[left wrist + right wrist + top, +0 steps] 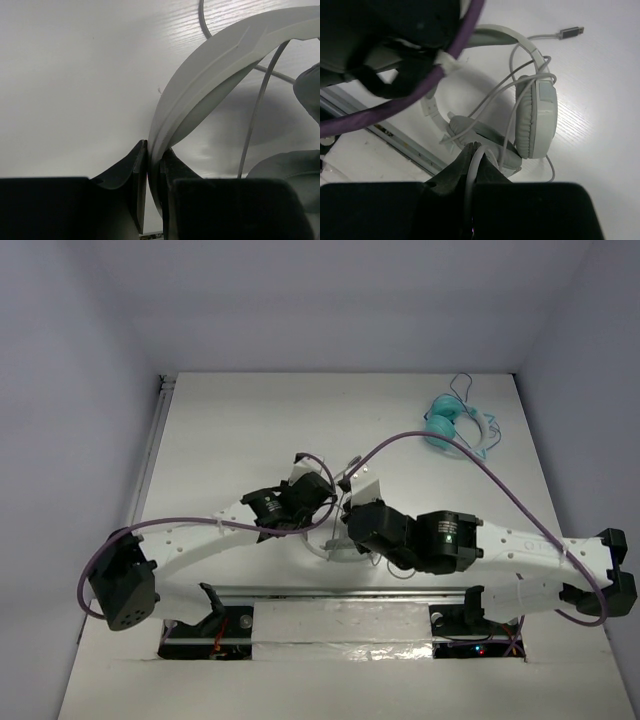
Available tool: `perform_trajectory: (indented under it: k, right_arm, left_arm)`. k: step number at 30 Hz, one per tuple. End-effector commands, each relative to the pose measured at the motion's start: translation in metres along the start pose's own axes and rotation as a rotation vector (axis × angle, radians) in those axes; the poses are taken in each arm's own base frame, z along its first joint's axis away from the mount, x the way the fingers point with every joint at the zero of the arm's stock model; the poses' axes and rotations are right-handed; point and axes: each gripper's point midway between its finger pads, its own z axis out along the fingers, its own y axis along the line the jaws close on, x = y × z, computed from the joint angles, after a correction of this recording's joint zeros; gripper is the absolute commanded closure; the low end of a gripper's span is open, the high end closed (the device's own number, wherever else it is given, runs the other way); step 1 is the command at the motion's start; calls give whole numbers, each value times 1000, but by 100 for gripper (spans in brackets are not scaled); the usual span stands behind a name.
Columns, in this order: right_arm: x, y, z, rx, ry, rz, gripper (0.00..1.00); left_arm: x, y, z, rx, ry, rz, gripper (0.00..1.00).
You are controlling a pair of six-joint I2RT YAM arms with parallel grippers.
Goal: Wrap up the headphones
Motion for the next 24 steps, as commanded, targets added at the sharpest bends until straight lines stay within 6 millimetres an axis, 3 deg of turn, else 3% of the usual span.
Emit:
perform_trajectory:
  k: [1, 5, 8, 9, 10, 11, 12, 16, 19, 24]
  right_arm:
    - [-35, 13, -16, -101, -84, 47, 100]
    - [-39, 26, -24, -176, -66, 69, 100]
    - [-29, 24, -27, -185, -45, 101, 100]
    - [-15, 24, -23, -190, -20, 99, 100]
    - [-8, 26, -23, -211, -10, 110, 100]
    - [-7, 34, -29, -278, -14, 147, 100]
    - [7, 36, -25, -291, 13, 146, 100]
    - [8, 57, -27, -398, 7, 194, 100]
    - [8, 81, -27, -459, 18, 173, 100]
    - [17, 98, -11, -450, 38, 152, 100]
  left_arm:
    - [-41, -28, -12, 91, -91, -85, 100]
    - [-63, -32, -21, 117, -135, -121, 100]
    - [-83, -20, -23, 141, -153, -184, 100]
    - [-89, -21, -24, 181, -150, -206, 100]
    - [-100, -5, -21, 178, -166, -259, 100]
    - [-110, -2, -26, 217, -187, -285, 100]
    - [-118, -8, -29, 276, -194, -300, 100]
    - [-147, -12, -37, 304, -235, -318, 100]
    - [-161, -22, -39, 348, -251, -333, 100]
    - [-170, -35, -41, 450, -238, -359, 100]
